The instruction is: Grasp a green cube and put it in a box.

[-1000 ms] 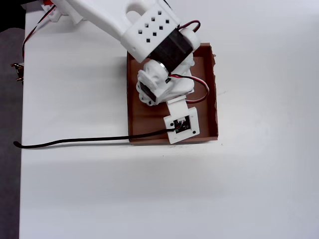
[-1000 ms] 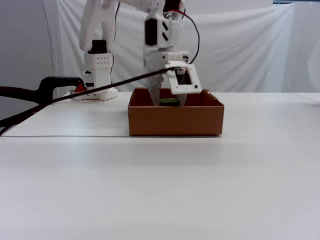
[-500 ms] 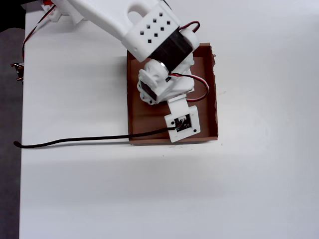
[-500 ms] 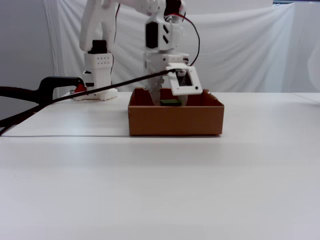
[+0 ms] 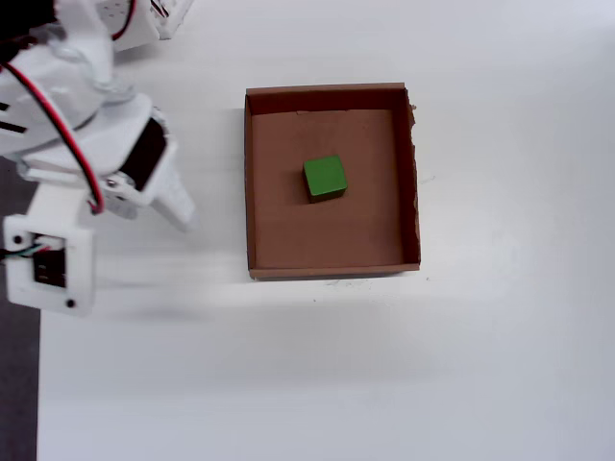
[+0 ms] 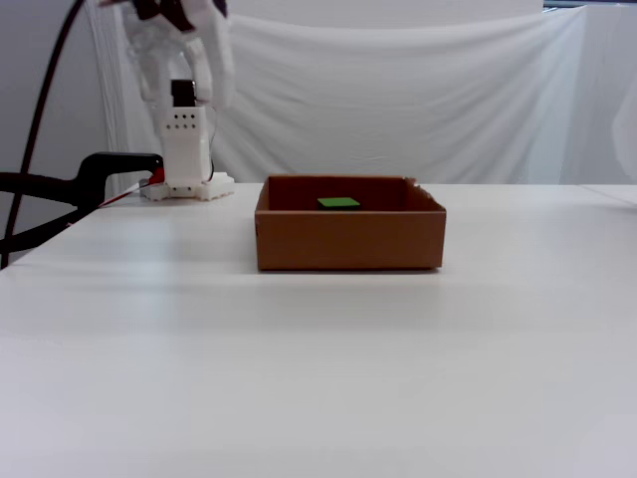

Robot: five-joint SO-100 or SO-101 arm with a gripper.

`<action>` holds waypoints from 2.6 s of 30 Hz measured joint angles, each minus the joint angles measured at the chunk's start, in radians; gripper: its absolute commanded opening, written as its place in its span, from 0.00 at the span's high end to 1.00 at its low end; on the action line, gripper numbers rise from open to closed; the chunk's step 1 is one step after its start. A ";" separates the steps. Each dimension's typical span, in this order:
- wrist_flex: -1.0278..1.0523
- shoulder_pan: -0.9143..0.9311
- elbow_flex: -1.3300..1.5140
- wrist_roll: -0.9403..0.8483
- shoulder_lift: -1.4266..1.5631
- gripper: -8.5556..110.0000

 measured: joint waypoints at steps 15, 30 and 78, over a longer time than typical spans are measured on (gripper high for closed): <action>0.095 0.241 0.902 0.080 0.948 0.74; 0.143 0.273 1.075 0.103 1.147 0.74; 0.143 0.273 1.075 0.107 1.147 0.74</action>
